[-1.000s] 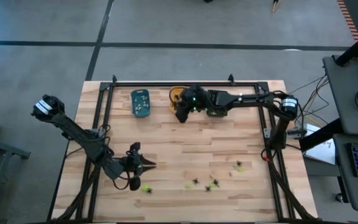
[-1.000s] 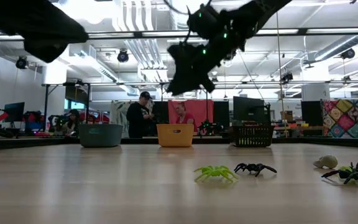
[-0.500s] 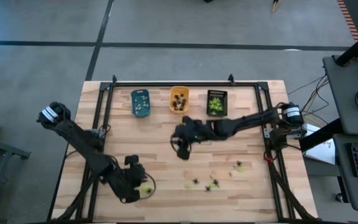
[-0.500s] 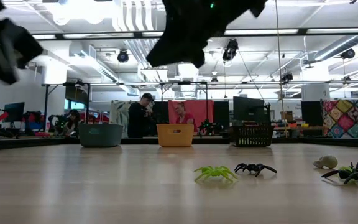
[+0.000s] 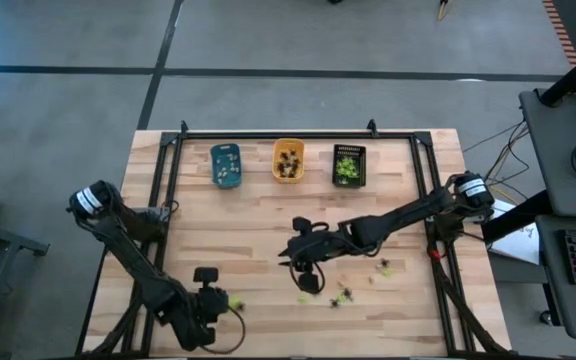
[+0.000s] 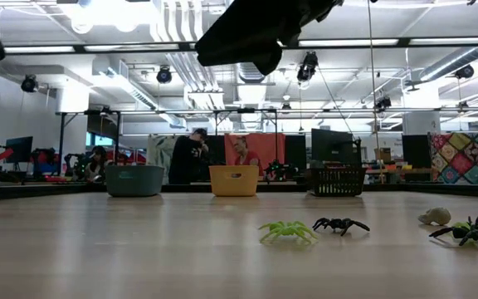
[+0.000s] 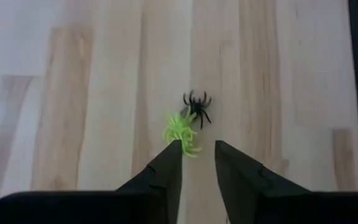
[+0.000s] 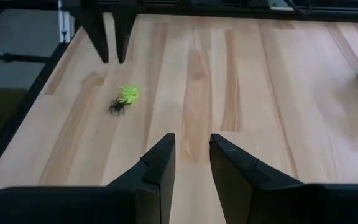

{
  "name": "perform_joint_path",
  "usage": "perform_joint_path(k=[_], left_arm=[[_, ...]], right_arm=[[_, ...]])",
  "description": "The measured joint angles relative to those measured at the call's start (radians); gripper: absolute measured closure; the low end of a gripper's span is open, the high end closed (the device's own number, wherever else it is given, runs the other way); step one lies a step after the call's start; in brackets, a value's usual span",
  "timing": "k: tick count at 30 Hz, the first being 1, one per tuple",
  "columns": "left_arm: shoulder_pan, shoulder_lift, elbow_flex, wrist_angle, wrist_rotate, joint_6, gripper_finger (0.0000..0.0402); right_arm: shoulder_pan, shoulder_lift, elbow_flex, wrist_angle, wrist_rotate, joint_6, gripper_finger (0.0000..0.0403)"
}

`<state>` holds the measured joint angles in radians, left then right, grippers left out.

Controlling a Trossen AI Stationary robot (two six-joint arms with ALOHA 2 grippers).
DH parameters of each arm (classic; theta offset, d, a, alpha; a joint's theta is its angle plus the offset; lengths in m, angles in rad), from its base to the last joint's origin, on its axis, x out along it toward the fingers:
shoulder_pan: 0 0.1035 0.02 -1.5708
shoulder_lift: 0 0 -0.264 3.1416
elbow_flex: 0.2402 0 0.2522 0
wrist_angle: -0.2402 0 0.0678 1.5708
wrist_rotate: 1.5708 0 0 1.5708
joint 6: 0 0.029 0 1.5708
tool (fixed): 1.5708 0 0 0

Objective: Sort Halloween decoration
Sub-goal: Put the green spider toy into the black bin

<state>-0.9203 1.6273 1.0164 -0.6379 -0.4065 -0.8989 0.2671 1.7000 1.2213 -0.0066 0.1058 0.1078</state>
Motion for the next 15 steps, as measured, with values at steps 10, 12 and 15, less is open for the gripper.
perform_joint_path(k=[10,12,15], left_arm=[[-0.026,0.081,-0.002,0.026,-0.069,-0.027,0.0248],[-0.026,0.092,-0.003,0.04,-0.081,-0.029,0.0247],[-0.026,0.107,-0.003,0.045,-0.082,-0.048,0.0246]], right_arm=[[-0.001,0.003,0.0,0.0,0.001,0.012,0.0312],[-0.001,0.003,0.0,0.003,0.002,0.012,0.0312],[-0.001,0.003,0.0,0.006,0.001,0.012,0.0312]])
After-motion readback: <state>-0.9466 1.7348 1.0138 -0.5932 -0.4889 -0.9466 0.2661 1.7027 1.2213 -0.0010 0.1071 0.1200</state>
